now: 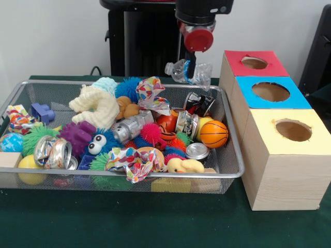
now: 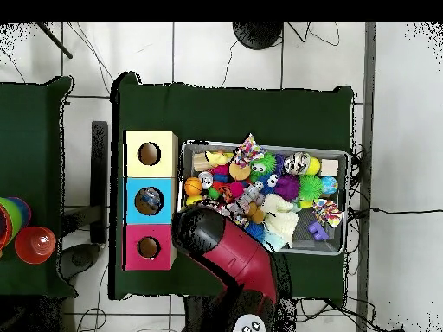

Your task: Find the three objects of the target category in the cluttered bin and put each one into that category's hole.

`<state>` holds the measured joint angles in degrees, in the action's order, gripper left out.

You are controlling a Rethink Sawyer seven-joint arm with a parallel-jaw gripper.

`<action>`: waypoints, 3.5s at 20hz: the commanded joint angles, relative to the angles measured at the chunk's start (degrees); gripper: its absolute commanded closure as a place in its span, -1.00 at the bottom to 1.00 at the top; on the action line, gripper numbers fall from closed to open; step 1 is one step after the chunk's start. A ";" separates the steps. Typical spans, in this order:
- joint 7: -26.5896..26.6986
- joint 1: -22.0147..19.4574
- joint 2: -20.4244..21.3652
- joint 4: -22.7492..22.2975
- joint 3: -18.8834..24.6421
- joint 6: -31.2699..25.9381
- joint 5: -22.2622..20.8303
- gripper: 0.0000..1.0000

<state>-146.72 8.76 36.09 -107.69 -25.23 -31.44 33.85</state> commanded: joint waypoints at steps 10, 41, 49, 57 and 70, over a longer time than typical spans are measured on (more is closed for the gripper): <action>-26.92 2.62 0.93 6.76 2.05 -10.37 6.33 1.00; -9.31 2.84 7.27 -13.61 23.56 3.26 50.01 1.00; 1.38 4.95 6.99 -15.93 23.37 -4.00 62.77 1.00; 12.95 3.86 3.80 -19.01 22.78 -9.36 65.98 1.00; 26.73 5.29 -1.15 -21.03 20.41 -15.93 75.13 1.00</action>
<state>-138.72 14.16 38.22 -125.66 -7.65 -43.03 104.02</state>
